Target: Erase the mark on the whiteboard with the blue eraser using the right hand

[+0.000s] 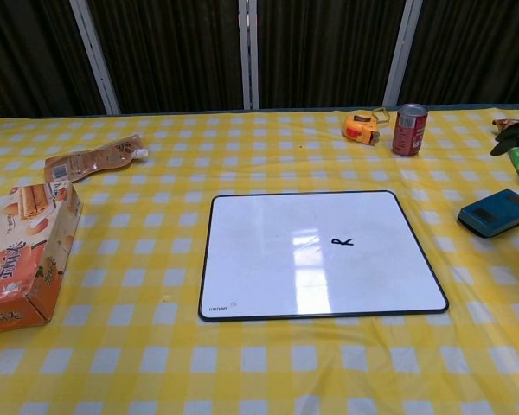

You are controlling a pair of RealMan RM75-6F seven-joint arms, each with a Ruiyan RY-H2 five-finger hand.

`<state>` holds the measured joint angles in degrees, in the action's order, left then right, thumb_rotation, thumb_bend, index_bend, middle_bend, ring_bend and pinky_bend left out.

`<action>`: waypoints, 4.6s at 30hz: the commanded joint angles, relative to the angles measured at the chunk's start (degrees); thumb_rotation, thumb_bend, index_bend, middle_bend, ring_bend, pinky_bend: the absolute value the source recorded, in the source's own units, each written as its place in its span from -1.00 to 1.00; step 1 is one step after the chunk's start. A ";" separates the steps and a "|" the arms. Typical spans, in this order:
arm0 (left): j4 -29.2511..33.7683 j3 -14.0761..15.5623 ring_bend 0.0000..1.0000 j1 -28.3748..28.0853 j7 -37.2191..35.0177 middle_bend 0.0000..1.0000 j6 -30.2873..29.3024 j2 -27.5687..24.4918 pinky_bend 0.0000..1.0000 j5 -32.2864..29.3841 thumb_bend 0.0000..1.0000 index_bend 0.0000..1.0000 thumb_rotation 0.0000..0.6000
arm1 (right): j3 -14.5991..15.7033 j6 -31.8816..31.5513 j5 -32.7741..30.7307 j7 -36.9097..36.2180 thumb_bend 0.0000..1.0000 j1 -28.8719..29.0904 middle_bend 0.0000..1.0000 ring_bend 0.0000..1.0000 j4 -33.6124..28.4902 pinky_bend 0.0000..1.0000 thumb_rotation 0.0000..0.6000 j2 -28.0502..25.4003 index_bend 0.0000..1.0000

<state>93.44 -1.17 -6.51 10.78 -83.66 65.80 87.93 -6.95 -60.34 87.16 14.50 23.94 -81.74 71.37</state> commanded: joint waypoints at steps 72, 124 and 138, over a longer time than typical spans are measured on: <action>-1.78 -0.67 -1.00 -1.99 1.80 -1.00 3.55 1.78 -1.00 -4.54 -1.00 -1.00 1.00 | 1.62 6.47 -8.24 -5.78 -0.62 11.88 0.39 0.40 21.10 0.44 1.00 14.68 0.65; -2.51 -0.77 -1.00 -2.99 -2.34 -1.00 6.40 0.81 -1.00 -6.54 -1.00 -1.00 1.00 | -4.16 11.53 -24.98 13.88 -0.64 23.72 0.40 0.44 8.31 0.48 1.00 33.75 0.65; -2.02 -0.76 -1.00 -2.77 -2.38 -1.00 5.54 0.51 -1.00 -6.18 -1.00 -1.00 1.00 | -4.45 8.96 -27.49 12.99 -0.63 21.36 0.40 0.44 11.35 0.48 1.00 29.78 0.65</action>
<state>91.37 -1.91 -9.30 8.46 -78.08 66.37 81.72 -11.45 -51.13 59.99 27.50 45.63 -70.53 101.62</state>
